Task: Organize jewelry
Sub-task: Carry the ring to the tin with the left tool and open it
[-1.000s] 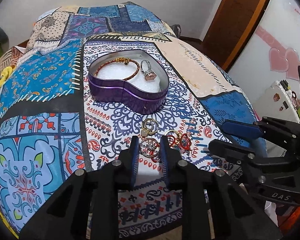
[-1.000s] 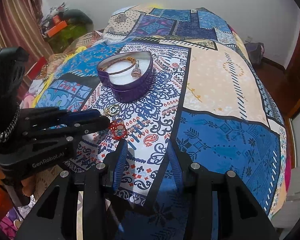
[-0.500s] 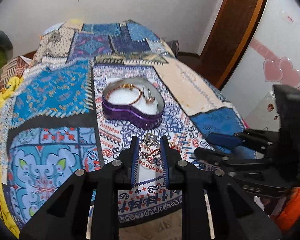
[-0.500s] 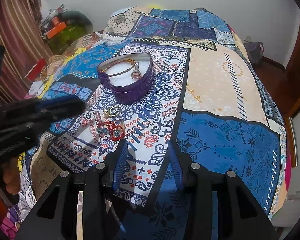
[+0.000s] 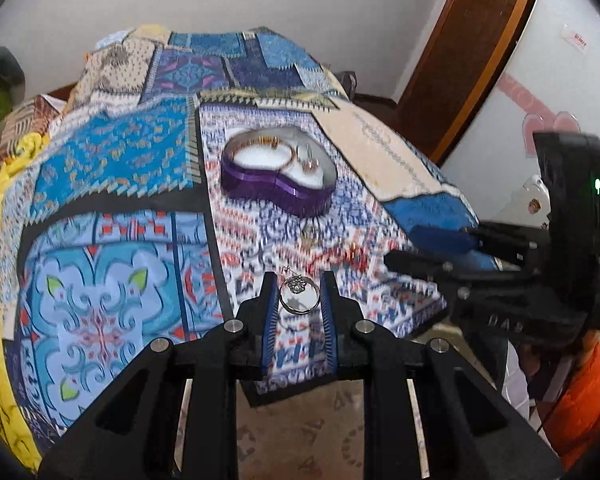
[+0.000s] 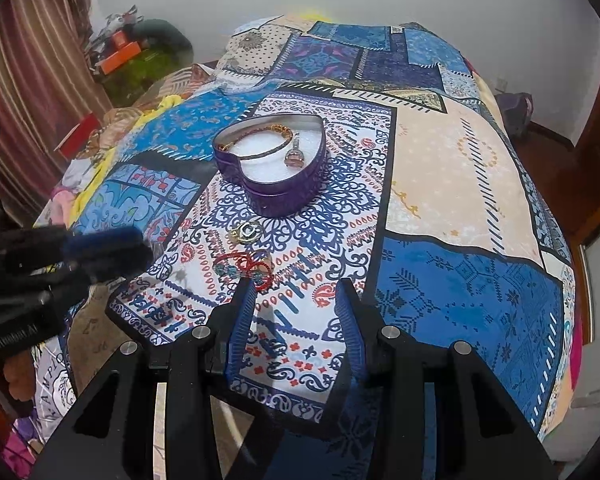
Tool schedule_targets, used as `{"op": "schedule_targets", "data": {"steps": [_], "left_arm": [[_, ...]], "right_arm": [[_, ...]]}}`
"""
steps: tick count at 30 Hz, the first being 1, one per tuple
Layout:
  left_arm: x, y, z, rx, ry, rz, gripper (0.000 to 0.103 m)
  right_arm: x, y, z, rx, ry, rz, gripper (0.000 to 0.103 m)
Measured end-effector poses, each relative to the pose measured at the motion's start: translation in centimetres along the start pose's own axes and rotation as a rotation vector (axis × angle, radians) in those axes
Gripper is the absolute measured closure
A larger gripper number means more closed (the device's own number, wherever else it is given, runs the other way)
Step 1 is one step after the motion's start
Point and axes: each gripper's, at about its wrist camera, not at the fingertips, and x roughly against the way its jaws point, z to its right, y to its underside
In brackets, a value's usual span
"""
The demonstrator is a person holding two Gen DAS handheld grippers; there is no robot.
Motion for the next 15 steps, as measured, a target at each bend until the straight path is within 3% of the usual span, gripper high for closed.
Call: {"op": "schedule_targets", "data": {"steps": [8,15], "left_arm": [[-0.9,2.0,-0.2,-0.047,-0.041,-0.085,0.083],[-0.7,1.2,-0.6,-0.028,-0.023,-0.081,0.083]], "right_arm": [[-0.4,0.0,-0.5,0.01,-0.001,-0.011,0.065],[-0.2,0.0,-0.6,0.009,-0.002,-0.006,0.065]]}}
